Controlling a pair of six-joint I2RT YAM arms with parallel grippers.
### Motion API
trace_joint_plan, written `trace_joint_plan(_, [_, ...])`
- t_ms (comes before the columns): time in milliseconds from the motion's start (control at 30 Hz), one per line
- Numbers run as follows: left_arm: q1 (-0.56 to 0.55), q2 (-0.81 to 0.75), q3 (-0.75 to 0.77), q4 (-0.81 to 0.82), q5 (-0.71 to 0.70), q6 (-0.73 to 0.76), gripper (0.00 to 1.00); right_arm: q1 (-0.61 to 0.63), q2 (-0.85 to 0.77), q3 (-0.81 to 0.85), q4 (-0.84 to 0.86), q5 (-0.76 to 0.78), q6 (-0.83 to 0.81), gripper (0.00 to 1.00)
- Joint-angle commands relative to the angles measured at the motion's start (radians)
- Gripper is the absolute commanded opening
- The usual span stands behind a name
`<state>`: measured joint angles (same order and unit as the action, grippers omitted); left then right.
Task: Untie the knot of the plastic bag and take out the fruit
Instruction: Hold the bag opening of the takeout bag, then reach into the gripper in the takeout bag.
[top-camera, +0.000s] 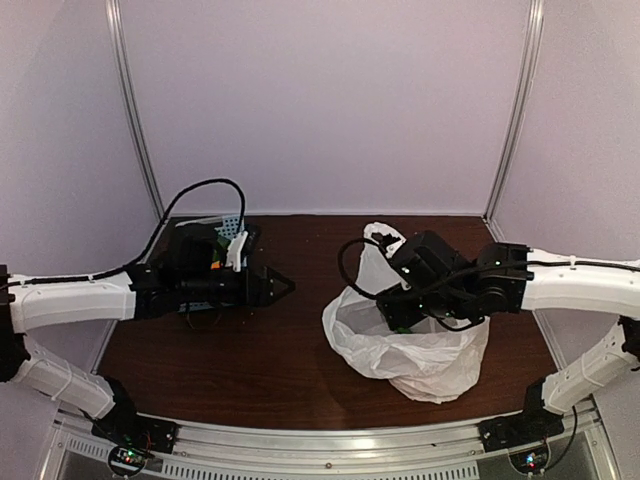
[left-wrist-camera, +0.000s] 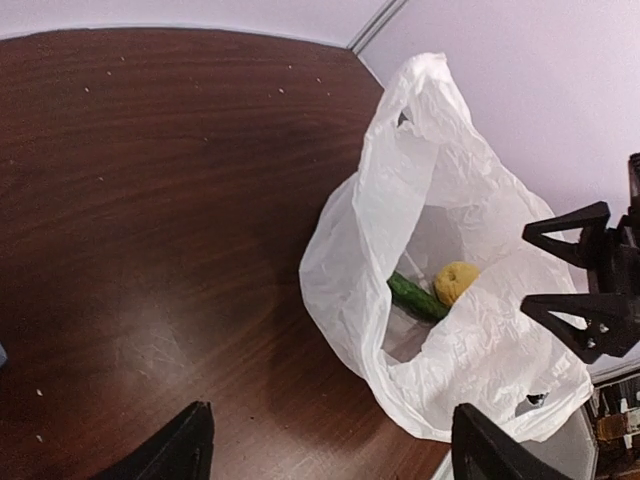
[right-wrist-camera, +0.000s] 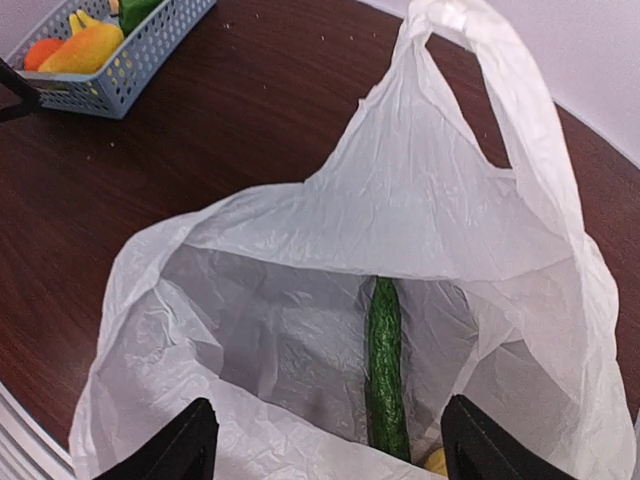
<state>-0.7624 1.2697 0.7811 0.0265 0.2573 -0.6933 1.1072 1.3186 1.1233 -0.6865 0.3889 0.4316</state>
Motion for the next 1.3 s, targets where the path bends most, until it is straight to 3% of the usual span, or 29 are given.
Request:
trace_joint_plan(0, [-0.076, 0.061, -0.02, 0.194, 0.02, -0.121, 0.84, -0.061, 0.058, -0.001, -0.07, -0.04, 0.034, 0.77])
trace_joint_plan(167, [-0.137, 0.186, -0.003, 0.303, 0.062, -0.178, 0.85, -0.14, 0.133, -0.026, -0.009, -0.112, -0.031, 0.78])
trace_joint_plan(600, [-0.179, 0.371, 0.051, 0.361, 0.103, -0.219, 0.85, -0.22, 0.322, -0.006, 0.006, -0.223, -0.216, 0.91])
trace_joint_plan(700, [-0.179, 0.419, 0.069, 0.369, 0.128, -0.212, 0.75, -0.221, 0.327, -0.02, 0.021, -0.279, -0.247, 0.93])
trace_joint_plan(867, [-0.187, 0.479, 0.097, 0.411, 0.16, -0.22, 0.5, -0.219, 0.335, -0.064, 0.055, -0.353, -0.26, 0.95])
trace_joint_plan(967, [-0.194, 0.498, 0.108, 0.412, 0.158, -0.22, 0.43, -0.215, 0.342, -0.089, 0.079, -0.37, -0.245, 0.95])
trace_joint_plan(1200, [-0.197, 0.524, 0.097, 0.411, 0.142, -0.222, 0.06, -0.216, 0.305, -0.093, 0.108, -0.255, -0.173, 0.95])
trace_joint_plan(1267, [-0.197, 0.526, 0.091, 0.41, 0.139, -0.221, 0.0, -0.221, 0.298, -0.08, 0.101, -0.212, -0.158, 0.94])
